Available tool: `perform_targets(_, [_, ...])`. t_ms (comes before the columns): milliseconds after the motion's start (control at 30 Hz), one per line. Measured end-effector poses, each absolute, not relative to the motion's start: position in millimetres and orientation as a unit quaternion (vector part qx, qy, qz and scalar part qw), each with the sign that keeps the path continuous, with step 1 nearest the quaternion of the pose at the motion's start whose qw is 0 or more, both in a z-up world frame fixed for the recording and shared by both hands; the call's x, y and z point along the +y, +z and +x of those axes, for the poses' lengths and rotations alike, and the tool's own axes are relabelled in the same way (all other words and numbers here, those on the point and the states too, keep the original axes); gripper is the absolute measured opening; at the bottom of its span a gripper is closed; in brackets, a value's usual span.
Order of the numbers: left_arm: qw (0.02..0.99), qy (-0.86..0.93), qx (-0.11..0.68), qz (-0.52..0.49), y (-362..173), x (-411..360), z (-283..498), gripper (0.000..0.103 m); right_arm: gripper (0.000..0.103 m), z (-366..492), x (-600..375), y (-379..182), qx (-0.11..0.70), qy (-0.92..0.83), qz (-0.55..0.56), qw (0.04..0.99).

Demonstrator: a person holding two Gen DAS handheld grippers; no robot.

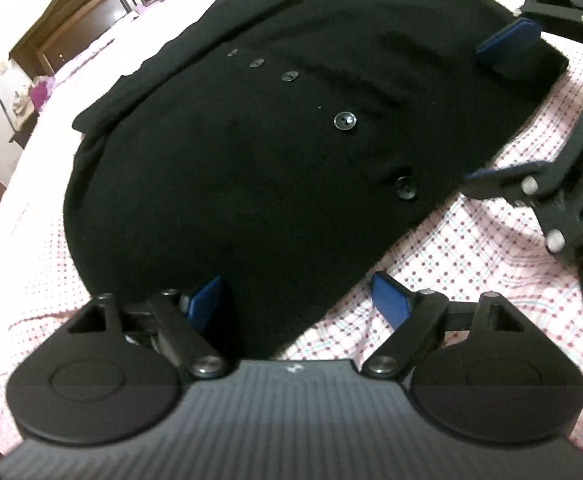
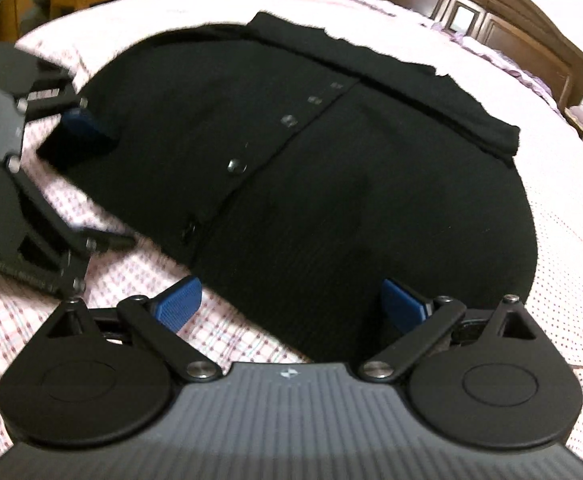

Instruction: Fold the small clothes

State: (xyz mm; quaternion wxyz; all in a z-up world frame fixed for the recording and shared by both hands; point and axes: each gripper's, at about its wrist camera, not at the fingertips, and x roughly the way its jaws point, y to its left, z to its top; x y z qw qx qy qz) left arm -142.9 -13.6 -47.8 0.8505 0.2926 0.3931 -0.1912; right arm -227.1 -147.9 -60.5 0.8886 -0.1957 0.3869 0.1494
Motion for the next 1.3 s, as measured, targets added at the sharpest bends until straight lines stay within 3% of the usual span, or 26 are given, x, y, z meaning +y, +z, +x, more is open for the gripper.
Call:
perform_targets(367, [0.868,-0.174,0.383,0.266,-43,-15,-127,0.081,0.101,-220,-144,-74,0.403,0.15,-0.212,0.877])
perform_targets(500, [0.878,-0.177,0.374,0.24,-36,-10,-123,0.062,0.101,-218,-144,-75,0.402,0.149,-0.214,0.878])
perform_targets(667, [0.884,-0.198,0.362,0.22,-30,-8,-125,0.028,0.101,-216,-143,-75,0.396,0.152,-0.217,0.879])
perform_targets(767, [0.893,-0.206,0.352,0.192,-24,-5,-127,0.02,0.101,-214,-142,-75,0.393,0.153,-0.221,0.879])
perform_targets(1133, [0.92,-0.195,0.328,0.088,-14,14,-117,0.019,0.101,-186,-169,-50,0.368,0.116,-0.159,0.909])
perform_targets(1300, [0.922,-0.191,0.32,0.1,-13,10,-116,0.021,0.093,-185,-173,-49,0.36,0.105,-0.127,0.918])
